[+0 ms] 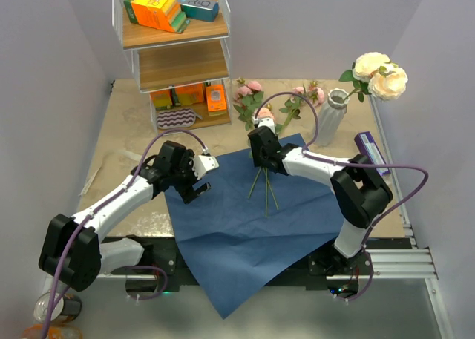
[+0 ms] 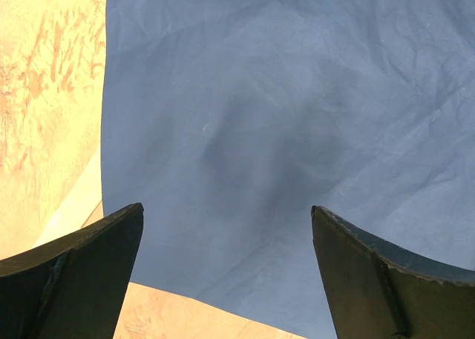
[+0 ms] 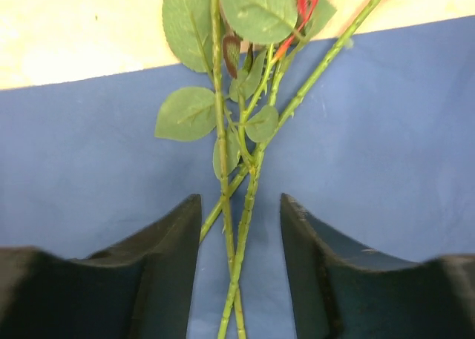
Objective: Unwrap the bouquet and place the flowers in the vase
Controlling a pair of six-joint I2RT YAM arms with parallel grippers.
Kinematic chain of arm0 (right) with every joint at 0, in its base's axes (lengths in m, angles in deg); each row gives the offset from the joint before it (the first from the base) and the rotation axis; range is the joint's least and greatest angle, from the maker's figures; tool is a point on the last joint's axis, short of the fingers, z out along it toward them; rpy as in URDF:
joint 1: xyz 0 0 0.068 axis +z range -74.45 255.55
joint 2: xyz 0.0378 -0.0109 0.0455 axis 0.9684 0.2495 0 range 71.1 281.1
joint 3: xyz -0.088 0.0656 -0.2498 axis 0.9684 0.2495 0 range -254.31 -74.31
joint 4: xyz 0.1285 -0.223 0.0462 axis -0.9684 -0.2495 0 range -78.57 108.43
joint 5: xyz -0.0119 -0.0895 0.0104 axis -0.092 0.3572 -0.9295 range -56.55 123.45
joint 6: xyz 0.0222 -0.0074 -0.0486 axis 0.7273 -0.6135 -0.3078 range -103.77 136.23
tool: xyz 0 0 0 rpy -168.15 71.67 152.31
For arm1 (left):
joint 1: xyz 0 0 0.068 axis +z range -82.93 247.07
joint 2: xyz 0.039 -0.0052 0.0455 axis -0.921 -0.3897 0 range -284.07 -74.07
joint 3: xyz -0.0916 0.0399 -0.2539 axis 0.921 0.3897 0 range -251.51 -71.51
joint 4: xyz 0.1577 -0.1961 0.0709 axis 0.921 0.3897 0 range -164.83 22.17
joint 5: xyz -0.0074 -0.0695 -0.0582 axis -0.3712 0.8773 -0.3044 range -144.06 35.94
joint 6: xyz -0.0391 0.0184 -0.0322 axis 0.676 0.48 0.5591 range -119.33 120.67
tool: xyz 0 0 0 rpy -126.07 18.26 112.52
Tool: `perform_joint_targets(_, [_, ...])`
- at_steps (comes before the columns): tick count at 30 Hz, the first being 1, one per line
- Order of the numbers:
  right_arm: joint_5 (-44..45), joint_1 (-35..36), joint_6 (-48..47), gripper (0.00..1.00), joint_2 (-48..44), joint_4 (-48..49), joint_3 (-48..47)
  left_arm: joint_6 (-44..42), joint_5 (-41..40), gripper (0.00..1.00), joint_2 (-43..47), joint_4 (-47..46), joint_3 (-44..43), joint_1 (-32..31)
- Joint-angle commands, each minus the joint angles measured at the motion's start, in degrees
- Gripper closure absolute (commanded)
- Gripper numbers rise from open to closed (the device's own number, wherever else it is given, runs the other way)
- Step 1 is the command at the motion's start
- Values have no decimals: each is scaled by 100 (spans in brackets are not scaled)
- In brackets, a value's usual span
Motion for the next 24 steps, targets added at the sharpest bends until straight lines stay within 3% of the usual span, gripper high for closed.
perform_joint_targets(1, [225,-35,115,55,-172,140,33,-94,10,0,46,-152,91,38])
perform_joint_targets(7, [225,-97,177,69,4,202,104,-165,-69,0,99,-152,144,38])
perform_joint_targets(14, [102,-123,247,59,109,342,218,-235,-104,0,116,-125,179,38])
perform_joint_targets(24, [102,-158,300,60,224,421,394,-262,-183,0,117,-169,241,38])
